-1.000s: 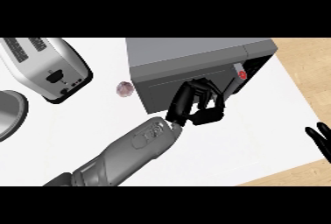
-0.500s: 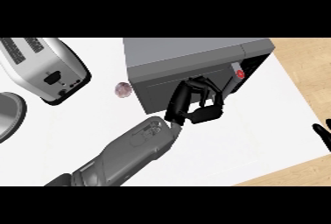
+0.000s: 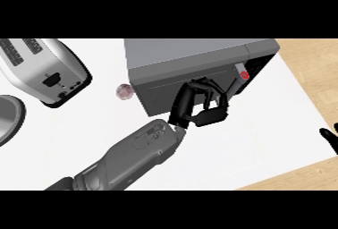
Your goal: Pick up the milk, place it into the microwave and close the microwave
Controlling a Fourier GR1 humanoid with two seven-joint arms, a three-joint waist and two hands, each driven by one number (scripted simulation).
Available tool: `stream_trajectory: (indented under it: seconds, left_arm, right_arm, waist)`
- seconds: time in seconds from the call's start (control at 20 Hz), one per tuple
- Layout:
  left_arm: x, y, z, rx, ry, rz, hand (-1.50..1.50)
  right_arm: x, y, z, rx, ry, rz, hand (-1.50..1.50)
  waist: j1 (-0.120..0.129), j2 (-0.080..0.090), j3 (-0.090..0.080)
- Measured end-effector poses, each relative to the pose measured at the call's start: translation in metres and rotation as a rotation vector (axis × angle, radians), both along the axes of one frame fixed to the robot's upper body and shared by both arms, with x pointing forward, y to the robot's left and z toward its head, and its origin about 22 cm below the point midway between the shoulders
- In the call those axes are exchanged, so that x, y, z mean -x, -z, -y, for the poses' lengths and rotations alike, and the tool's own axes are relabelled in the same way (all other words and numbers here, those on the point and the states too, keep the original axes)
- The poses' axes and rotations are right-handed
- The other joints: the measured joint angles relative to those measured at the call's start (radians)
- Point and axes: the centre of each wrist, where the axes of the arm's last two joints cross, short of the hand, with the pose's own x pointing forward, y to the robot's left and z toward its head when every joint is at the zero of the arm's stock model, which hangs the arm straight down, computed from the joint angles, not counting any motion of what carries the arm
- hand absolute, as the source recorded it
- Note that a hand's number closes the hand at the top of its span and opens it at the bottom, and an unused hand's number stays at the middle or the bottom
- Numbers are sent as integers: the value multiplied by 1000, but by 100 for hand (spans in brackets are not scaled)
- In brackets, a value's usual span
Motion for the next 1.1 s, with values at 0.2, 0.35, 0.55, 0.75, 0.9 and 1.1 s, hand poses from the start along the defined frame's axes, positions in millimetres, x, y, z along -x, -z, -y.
stream_trajectory:
  seconds: [0.2, 0.35, 0.55, 0.75, 0.9, 1.1]
  left_arm:
    - [0, 1, 0, 11, -15, 17, 150]
    - [1, 1, 0, 21, -23, 28, 150]
    - [1, 3, 0, 30, -33, 46, 150]
    - [1, 4, 0, 37, -47, 59, 150]
    - [1, 4, 0, 47, -57, 65, 150]
    - [1, 5, -1, 53, -70, 74, 150]
  right_arm:
    - [0, -3, -2, -1, -33, 4, -150]
    - [-1, -6, -3, -2, -52, 11, -150]
    - [0, -11, -5, 3, -80, 17, -150]
    - [0, -14, -5, 9, -97, 19, -150]
    - [0, -16, -5, 10, -107, 20, -150]
    - [1, -19, -5, 16, -117, 20, -150]
  waist:
    - [-4, 3, 0]
    - [-7, 5, 0]
    - [-11, 7, 0]
    - [-17, 8, 0]
    - [-20, 10, 0]
    - [-25, 10, 0]
